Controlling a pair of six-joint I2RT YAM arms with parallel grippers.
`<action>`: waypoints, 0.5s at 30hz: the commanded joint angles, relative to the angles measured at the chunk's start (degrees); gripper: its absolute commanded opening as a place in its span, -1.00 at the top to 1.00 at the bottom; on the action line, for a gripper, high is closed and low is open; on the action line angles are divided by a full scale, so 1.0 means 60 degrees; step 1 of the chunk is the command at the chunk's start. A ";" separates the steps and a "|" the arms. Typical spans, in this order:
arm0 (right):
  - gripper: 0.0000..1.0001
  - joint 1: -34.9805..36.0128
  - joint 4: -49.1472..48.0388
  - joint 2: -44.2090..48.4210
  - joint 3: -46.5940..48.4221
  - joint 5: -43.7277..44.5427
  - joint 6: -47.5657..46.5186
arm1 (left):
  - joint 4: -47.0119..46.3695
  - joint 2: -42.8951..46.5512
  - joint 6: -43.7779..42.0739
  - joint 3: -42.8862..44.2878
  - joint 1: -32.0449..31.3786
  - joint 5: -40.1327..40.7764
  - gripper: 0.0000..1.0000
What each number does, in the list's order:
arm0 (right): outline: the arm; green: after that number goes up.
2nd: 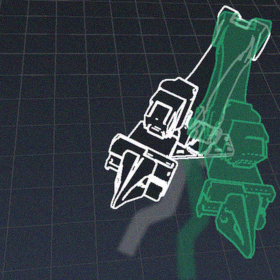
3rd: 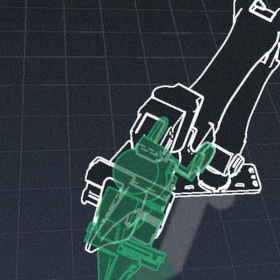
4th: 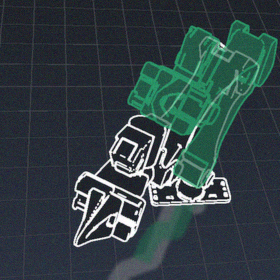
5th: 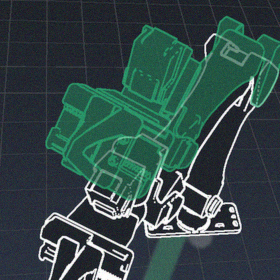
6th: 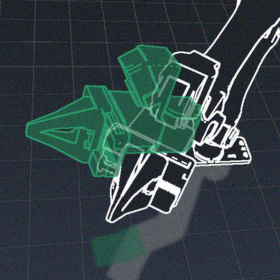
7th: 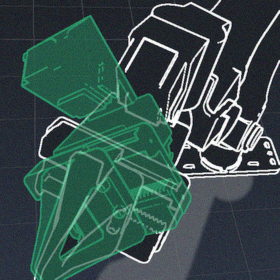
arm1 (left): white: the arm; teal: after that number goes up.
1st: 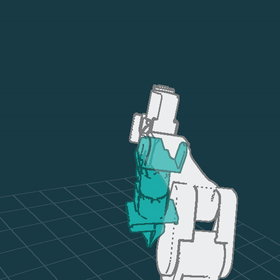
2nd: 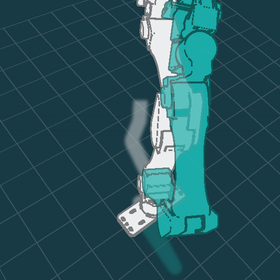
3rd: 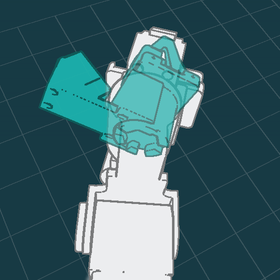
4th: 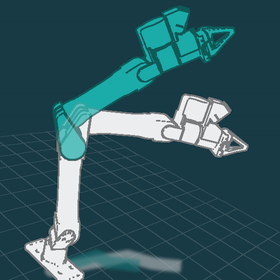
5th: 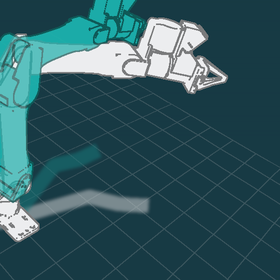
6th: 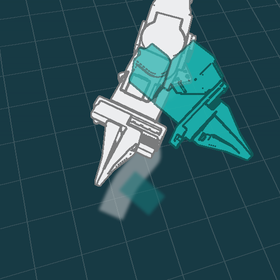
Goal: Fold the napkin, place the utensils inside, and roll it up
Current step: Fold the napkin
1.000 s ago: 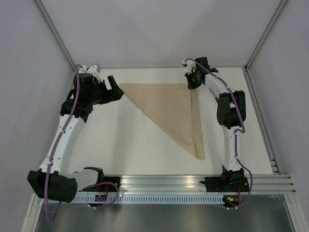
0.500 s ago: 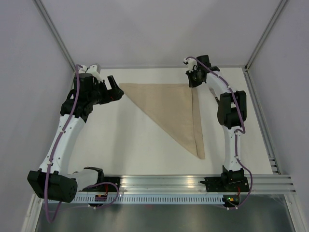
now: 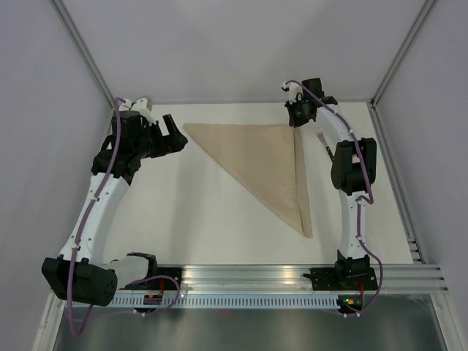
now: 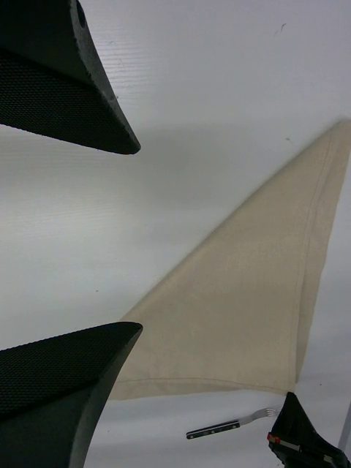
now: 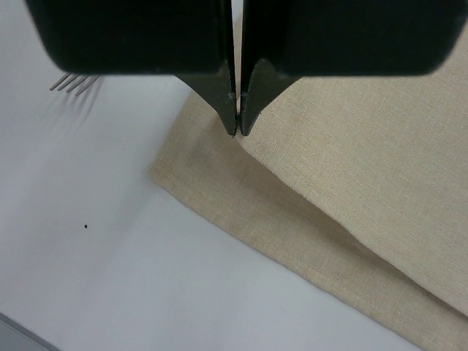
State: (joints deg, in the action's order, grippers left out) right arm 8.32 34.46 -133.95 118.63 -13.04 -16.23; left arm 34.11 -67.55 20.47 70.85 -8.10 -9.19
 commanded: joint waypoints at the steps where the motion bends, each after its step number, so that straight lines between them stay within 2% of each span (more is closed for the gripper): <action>1: 0.99 -0.0082 0.0175 0.0616 0.0473 0.0196 0.0185 | -0.0265 -0.0036 -0.0321 -0.0002 0.0017 0.0023 -0.97; 15: 0.99 -0.0097 0.0292 0.1114 0.0444 -0.0127 0.0302 | -0.0265 -0.0050 -0.0247 -0.0104 0.0017 0.0067 -0.97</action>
State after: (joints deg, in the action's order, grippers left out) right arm 8.32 35.20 -131.57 119.17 -13.58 -15.81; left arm 34.11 -67.90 20.47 70.85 -8.10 -9.17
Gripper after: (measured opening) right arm 0.011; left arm 0.988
